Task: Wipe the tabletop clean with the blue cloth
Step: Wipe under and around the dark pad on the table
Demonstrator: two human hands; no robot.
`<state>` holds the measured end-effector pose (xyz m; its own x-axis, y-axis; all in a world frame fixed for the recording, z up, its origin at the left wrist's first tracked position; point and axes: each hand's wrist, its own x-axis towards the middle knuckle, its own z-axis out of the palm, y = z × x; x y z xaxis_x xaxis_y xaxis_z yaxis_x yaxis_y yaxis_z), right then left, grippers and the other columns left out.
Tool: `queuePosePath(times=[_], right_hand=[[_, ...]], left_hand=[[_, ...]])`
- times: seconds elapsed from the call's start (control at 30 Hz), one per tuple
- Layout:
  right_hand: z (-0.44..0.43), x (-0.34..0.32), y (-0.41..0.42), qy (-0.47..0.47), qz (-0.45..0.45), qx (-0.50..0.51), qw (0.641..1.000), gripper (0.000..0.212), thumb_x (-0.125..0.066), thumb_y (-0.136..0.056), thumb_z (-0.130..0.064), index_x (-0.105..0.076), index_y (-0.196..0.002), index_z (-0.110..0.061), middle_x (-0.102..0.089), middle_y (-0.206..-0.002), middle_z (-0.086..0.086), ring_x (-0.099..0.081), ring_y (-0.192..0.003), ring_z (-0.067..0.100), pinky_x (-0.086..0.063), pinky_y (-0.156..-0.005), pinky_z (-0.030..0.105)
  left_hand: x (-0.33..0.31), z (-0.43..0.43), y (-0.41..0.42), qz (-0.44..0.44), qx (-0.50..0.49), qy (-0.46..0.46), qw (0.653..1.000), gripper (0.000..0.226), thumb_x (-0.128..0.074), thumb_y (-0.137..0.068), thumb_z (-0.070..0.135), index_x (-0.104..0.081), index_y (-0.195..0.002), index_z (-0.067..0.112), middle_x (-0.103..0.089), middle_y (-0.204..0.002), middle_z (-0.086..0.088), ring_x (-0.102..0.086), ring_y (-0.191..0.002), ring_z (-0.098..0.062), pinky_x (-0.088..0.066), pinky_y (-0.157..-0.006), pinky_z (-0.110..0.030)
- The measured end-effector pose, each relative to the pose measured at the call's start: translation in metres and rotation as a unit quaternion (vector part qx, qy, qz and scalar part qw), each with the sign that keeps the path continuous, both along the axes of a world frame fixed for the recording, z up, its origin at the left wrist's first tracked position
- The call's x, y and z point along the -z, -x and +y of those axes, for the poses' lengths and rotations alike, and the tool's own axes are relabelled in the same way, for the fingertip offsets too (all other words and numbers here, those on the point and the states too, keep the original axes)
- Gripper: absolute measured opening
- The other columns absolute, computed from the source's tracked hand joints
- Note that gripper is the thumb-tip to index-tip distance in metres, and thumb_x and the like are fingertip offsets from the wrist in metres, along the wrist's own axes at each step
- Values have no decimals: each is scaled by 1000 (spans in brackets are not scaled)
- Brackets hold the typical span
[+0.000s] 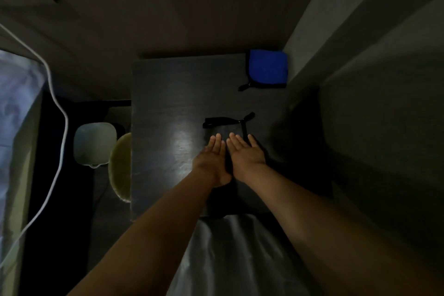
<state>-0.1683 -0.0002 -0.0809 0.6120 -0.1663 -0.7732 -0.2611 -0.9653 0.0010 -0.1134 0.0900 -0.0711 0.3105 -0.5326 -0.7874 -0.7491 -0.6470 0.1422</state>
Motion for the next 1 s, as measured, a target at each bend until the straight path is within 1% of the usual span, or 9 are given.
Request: queuePosePath(times=[0.13, 0.37, 0.5, 0.63, 0.73, 0.83, 1.0], right_hand=[[-26, -1, 19, 1, -3, 19, 1000, 74, -36, -98, -39, 8, -154, -15, 15, -162, 0, 10, -149, 12, 9, -119, 41], [-66, -2, 51, 18, -2, 38, 999, 75, -39, -98, -35, 8, -154, -15, 15, -162, 0, 9, -149, 12, 9, -119, 42], [-87, -8, 67, 6, -10, 44, 999, 72, -36, -99, -35, 5, -154, -16, 13, -162, -1, 7, -149, 10, 8, -120, 42], [-105, -10, 84, 17, 5, 57, 998, 67, -29, -100, -33, 6, -154, -17, 13, -162, -1, 7, -149, 10, 7, -120, 42], [-109, -9, 89, 6, 10, 65, 998, 65, -28, -100, -31, 6, -154, -17, 15, -161, -2, 9, -149, 9, 7, -120, 41], [-110, -9, 87, -12, 6, 84, 996, 66, -30, -100, -29, 5, -155, -17, 14, -161, -2, 9, -149, 9, 7, -120, 40], [-101, -9, 99, -37, 9, 115, 993, 68, -32, -100, -28, 8, -154, -17, 16, -161, -2, 11, -148, 10, 7, -121, 39]], left_hand=[[0, -26, 15, 13, -5, 18, 1000, 92, -45, -91, 46, 12, -150, 6, 21, -157, -14, 17, -146, -25, -1, -121, -36], [1, -67, 36, 27, 19, 30, 999, 94, -48, -90, 48, 12, -151, 7, 21, -158, -12, 18, -146, -23, -2, -121, -36], [0, -85, 47, 27, 36, 36, 998, 93, -47, -90, 48, 10, -151, 7, 20, -158, -12, 16, -147, -22, -1, -121, -35], [1, -107, 62, 38, 55, 35, 997, 93, -48, -90, 46, 10, -151, 7, 20, -158, -13, 16, -147, -23, -1, -120, -35], [2, -112, 64, 36, 60, 33, 997, 95, -51, -89, 45, 10, -151, 6, 20, -158, -13, 16, -147, -23, -1, -121, -35], [0, -110, 61, 40, 70, 26, 996, 95, -50, -90, 47, 9, -151, 7, 19, -158, -12, 16, -147, -22, -1, -121, -34], [2, -110, 66, 46, 78, 13, 996, 93, -49, -89, 45, 8, -151, 7, 18, -159, -12, 15, -147, -23, -2, -121, -36]])
